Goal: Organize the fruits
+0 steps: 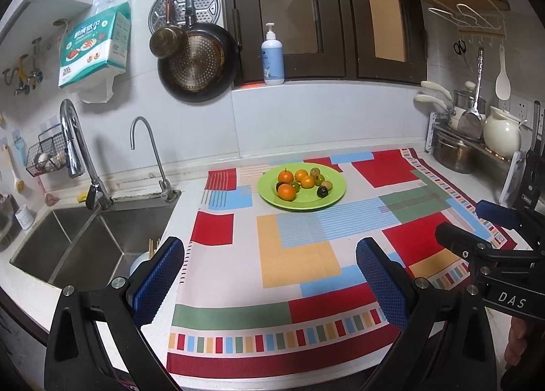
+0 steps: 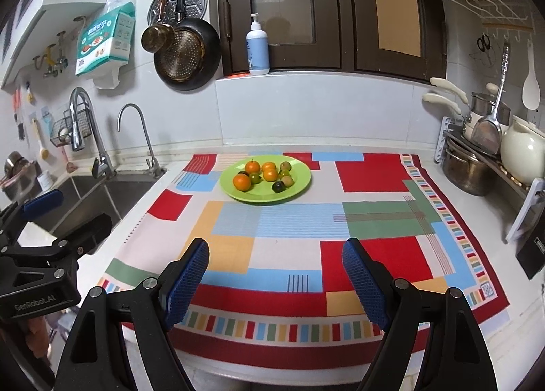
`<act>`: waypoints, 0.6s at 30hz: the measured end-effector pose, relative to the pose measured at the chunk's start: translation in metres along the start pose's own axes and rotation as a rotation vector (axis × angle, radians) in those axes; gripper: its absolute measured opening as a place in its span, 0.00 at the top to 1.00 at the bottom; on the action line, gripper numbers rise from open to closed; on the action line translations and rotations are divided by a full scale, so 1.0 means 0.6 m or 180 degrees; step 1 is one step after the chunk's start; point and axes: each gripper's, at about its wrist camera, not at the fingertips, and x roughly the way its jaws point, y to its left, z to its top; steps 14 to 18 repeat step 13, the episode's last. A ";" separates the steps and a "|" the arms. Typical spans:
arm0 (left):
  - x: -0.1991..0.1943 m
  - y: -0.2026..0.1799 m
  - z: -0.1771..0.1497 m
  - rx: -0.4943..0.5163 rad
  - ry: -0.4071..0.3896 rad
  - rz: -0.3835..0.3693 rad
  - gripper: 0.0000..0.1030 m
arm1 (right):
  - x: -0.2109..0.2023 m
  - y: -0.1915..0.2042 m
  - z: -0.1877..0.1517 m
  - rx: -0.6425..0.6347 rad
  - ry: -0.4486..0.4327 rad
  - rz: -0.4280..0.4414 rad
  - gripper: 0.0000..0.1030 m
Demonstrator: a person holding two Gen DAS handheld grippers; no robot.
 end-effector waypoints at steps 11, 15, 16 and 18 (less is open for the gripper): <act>-0.011 -0.003 -0.005 -0.0054 0.0006 0.0011 0.00 | -0.011 0.000 -0.003 -0.0036 -0.0022 0.0025 0.21; -0.013 -0.004 -0.005 -0.0059 0.0000 0.0006 0.00 | -0.013 0.000 -0.004 -0.0038 -0.0024 0.0034 0.21; -0.013 -0.004 -0.005 -0.0059 0.0000 0.0006 0.00 | -0.013 0.000 -0.004 -0.0038 -0.0024 0.0034 0.21; -0.013 -0.004 -0.005 -0.0059 0.0000 0.0006 0.00 | -0.013 0.000 -0.004 -0.0038 -0.0024 0.0034 0.21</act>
